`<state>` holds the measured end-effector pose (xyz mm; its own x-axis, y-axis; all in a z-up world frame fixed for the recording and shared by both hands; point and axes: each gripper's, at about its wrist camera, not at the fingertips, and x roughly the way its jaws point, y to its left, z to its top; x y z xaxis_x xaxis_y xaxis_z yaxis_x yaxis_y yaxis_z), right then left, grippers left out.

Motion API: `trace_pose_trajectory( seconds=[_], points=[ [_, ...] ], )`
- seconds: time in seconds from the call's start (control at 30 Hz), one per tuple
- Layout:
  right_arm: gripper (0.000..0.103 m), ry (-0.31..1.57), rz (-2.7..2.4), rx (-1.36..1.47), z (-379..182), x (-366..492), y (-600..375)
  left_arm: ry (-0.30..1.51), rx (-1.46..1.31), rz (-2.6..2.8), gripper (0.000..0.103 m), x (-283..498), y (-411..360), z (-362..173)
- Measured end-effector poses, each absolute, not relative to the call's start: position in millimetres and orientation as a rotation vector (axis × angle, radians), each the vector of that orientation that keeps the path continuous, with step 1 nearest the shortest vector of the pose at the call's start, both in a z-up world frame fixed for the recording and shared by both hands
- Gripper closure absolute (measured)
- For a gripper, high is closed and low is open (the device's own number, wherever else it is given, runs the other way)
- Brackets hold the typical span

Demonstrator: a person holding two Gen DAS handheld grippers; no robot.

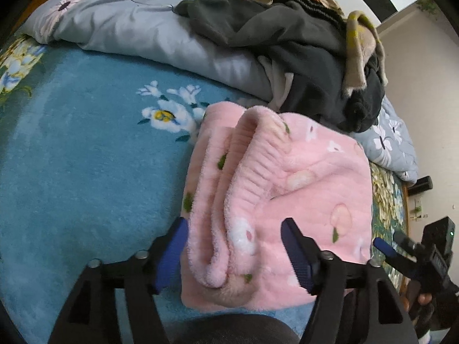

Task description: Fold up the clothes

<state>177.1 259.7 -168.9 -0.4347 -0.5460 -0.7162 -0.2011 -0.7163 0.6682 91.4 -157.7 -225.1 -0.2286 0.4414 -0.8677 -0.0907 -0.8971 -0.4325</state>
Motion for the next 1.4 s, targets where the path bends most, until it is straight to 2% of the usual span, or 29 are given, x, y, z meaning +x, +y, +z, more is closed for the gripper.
trace_pose_trajectory(
  seconds=[0.13,0.33,0.57,0.7,0.77,0.8,0.83,0.87,1.0,1.1,1.2,1.4],
  points=[
    [0.03,-1.101,-2.227,1.607,-187.9,166.5,262.6,-0.379,-1.763,2.155,0.026,79.7,-153.6,-238.9],
    [0.03,-1.072,-2.193,1.655,-205.7,148.1,257.6,-0.3,-1.812,2.102,0.024,58.0,-140.0,-256.2],
    [0.03,-1.089,-2.152,1.7,-227.7,127.4,258.8,-0.336,-1.826,2.071,0.019,42.8,-140.3,-272.8],
    [0.03,-1.16,-2.108,1.708,-237.7,125.2,257.6,-0.337,-1.815,2.094,0.018,45.5,-138.9,-267.7],
    [0.03,-1.204,-2.099,1.705,-239.6,127.4,257.4,-0.336,-1.809,2.107,0.02,47.2,-138.0,-264.4],
    [0.03,-1.224,-2.096,1.702,-239.9,128.6,257.7,-0.335,-1.805,2.114,0.026,48.1,-137.6,-262.8],
    [0.03,-1.245,-2.093,1.699,-239.9,130.0,258.1,-0.334,-1.802,2.12,0.037,48.9,-137.1,-261.2],
    [0.033,-1.258,-2.097,1.695,-238.8,131.2,258.1,-0.333,-1.799,2.126,0.041,49.8,-136.6,-259.6],
    [0.055,-1.225,-2.123,1.693,-226.8,132.5,252.2,-0.33,-1.786,2.152,0.054,53.2,-134.8,-253.1],
    [0.064,-1.188,-2.135,1.677,-214.2,133.6,248.5,-0.328,-1.775,2.171,0.062,55.7,-133.4,-248.2],
    [0.068,-1.166,-2.14,1.627,-198.3,138.4,249.0,-0.304,-1.748,2.193,0.064,60.3,-129.2,-235.9],
    [0.069,-1.141,-2.16,1.557,-172.0,156.3,250.9,-0.287,-1.664,2.209,0.065,69.0,-118.3,-204.7]
  ],
)
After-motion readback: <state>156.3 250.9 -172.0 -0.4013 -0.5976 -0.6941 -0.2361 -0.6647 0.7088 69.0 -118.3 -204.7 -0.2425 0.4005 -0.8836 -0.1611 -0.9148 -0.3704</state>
